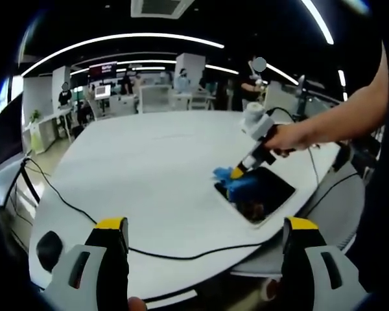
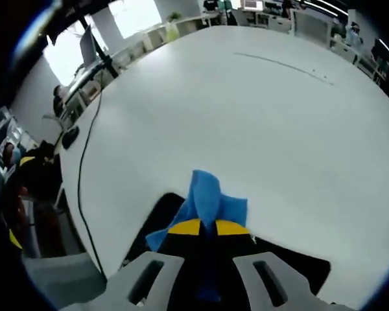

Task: Wipe the mirror surface with the cleaning cloth until all visible marks leave the cleaned area.

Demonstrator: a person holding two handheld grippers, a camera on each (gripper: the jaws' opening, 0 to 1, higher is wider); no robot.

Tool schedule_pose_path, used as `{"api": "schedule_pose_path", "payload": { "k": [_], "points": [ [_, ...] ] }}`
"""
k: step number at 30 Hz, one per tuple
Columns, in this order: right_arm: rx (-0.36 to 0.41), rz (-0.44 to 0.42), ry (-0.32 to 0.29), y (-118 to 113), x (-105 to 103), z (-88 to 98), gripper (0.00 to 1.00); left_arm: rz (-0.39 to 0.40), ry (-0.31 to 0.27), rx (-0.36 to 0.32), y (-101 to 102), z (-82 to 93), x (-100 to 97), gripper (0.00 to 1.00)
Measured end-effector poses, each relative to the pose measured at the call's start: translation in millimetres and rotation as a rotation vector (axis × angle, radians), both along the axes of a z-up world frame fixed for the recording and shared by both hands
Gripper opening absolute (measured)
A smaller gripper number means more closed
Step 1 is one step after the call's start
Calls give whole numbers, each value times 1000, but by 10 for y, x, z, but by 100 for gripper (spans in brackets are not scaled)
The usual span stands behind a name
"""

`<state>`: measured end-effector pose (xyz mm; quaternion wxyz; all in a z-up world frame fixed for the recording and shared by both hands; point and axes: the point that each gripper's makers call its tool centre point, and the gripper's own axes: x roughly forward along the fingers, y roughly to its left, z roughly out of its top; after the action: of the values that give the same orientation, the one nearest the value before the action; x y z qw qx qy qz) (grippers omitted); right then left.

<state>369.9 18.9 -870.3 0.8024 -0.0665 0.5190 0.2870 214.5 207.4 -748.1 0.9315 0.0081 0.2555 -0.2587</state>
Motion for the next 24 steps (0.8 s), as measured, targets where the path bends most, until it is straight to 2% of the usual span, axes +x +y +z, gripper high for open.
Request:
{"api": "schedule_pose_path", "payload": {
  "k": [3,7,17,24],
  "points": [
    [-24,8,-35,18,-28,6,1,-2,-3,2,-14,4,2,100],
    [-15,-17,-48,6,-57,8,1,-7,-10,1,-52,34,13,100],
    [-6,-29,-39,-27,-240,18,1,-10,-12,4,-73,38,-33,100],
    [5,-35,-20,-63,-454,14,1,-22,-10,3,-129,62,-72,100]
  ]
}}
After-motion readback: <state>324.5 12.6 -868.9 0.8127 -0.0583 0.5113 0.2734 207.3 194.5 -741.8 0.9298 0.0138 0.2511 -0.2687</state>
